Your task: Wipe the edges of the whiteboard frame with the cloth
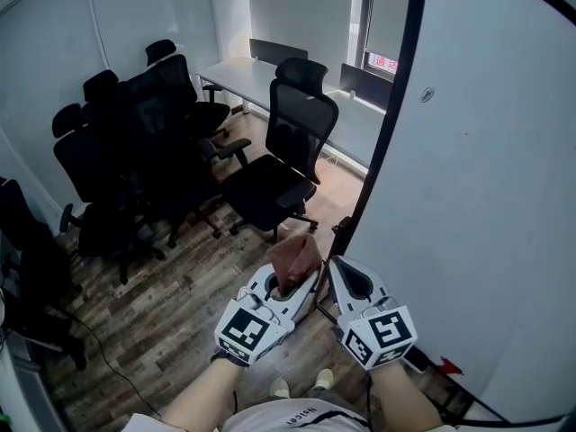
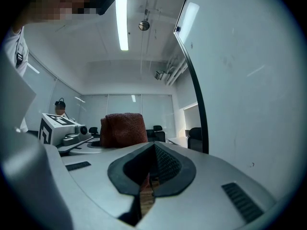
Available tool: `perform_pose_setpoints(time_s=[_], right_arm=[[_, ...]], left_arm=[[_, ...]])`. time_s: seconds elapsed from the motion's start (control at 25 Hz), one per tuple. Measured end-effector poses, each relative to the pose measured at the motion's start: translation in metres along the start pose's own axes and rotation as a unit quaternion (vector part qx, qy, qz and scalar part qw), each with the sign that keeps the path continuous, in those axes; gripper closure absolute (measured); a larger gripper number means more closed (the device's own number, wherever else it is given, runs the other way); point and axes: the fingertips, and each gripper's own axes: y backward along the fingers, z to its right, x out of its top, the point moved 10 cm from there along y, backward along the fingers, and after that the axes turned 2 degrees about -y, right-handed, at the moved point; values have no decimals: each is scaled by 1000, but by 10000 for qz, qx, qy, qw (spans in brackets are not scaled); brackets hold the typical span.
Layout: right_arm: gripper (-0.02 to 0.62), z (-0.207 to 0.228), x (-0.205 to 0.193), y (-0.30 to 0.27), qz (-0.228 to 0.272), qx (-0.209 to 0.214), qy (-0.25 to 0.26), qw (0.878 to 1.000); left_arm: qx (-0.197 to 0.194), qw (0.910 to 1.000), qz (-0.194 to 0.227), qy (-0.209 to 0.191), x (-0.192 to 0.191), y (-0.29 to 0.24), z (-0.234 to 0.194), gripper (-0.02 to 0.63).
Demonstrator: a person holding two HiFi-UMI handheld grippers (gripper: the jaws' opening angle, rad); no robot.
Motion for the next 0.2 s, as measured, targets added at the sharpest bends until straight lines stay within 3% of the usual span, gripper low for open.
perform_pose_setpoints(time_s=[0.2], right_arm=[[594,1,2,-7,-11,10,24,10000]], left_arm=[[21,10000,-46,77,0,-1,-7,541]])
